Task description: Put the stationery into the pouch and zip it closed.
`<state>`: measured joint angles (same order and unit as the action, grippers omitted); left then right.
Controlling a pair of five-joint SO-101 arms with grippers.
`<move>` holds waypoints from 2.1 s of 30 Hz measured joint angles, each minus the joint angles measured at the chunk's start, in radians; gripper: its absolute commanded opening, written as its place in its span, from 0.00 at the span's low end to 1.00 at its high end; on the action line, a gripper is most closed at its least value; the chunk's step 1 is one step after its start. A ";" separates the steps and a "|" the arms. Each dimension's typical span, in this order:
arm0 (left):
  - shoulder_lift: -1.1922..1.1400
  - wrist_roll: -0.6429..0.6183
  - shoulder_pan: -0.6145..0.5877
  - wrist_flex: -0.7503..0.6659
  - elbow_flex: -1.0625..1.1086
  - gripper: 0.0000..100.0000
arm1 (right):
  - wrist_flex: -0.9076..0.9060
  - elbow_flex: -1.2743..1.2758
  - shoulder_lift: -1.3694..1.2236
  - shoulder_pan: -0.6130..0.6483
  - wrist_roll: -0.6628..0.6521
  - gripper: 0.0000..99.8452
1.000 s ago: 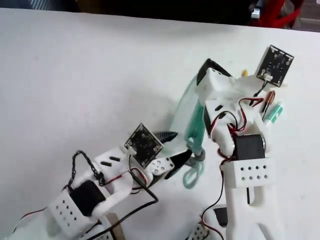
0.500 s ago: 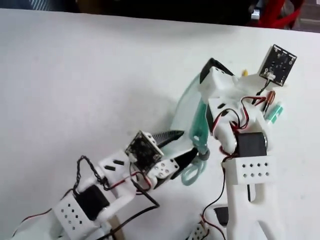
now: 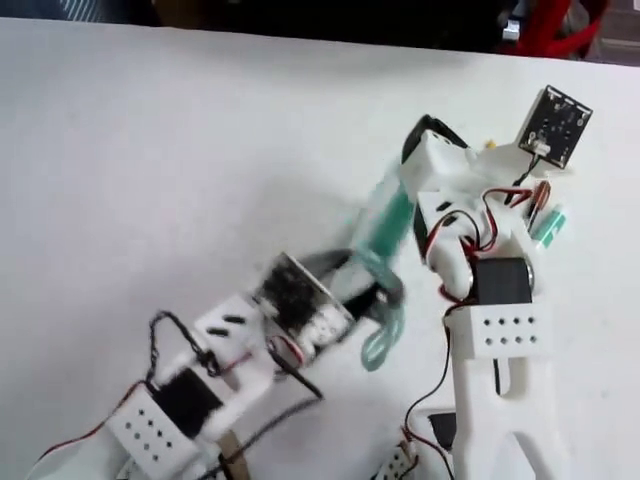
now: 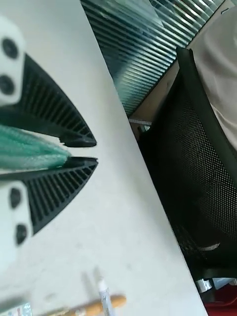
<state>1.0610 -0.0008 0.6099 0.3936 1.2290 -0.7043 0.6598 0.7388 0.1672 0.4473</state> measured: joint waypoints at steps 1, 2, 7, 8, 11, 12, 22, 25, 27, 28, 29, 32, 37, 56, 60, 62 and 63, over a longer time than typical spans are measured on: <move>0.000 -0.002 -0.029 0.000 0.000 0.10 | 0.000 0.000 0.000 0.000 0.000 0.02; 0.000 -0.003 -0.049 0.000 0.000 0.10 | 0.000 0.000 0.000 0.000 0.000 0.02; 0.000 -0.003 -0.069 0.000 0.000 0.10 | 0.000 0.009 0.008 0.002 0.000 0.02; 0.000 -0.003 -0.071 -0.002 0.000 0.10 | 0.002 0.009 0.006 0.002 0.000 0.02; 0.000 -0.003 -0.071 -0.002 0.000 0.10 | 0.023 0.020 0.008 0.002 0.000 0.02; 0.000 -0.003 -0.071 -0.002 0.000 0.10 | 0.035 0.029 0.015 0.002 0.000 0.02; 0.000 0.000 -0.008 -0.132 0.055 0.10 | 0.098 0.071 0.017 -0.002 0.000 0.02; -0.003 -0.003 -0.031 -0.149 0.060 0.06 | 0.098 0.071 0.017 -0.002 0.000 0.03; -0.006 -0.003 -0.038 -0.153 0.060 0.02 | 0.098 0.071 0.017 -0.002 0.000 0.07; -0.008 -0.003 -0.038 -0.155 0.060 0.02 | 0.098 0.071 0.018 -0.002 0.000 0.11; -0.008 -0.003 -0.038 -0.157 0.060 0.03 | 0.098 0.071 0.018 0.000 0.000 0.16; -0.011 -0.003 -0.040 -0.166 0.060 0.03 | 0.094 0.069 0.021 0.002 -0.015 0.26; 0.000 -0.003 -0.041 -0.186 0.054 0.03 | -0.054 -0.038 0.035 -0.005 -0.157 0.24; 0.002 -0.005 -0.037 -0.204 0.061 0.03 | -0.562 -0.149 0.591 0.255 -0.887 0.21; 0.002 -0.005 -0.037 -0.204 0.061 0.03 | -0.575 -0.005 0.655 0.341 -0.970 0.21; 0.002 -0.005 -0.037 -0.204 0.061 0.03 | -0.575 0.020 0.666 0.362 -0.977 0.22; 0.002 -0.005 -0.037 -0.204 0.061 0.03 | -0.575 0.026 0.664 0.371 -0.980 0.24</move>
<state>1.0625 -0.0054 0.5731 0.1895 1.2904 -1.2797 0.6859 1.4032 0.5386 -0.5332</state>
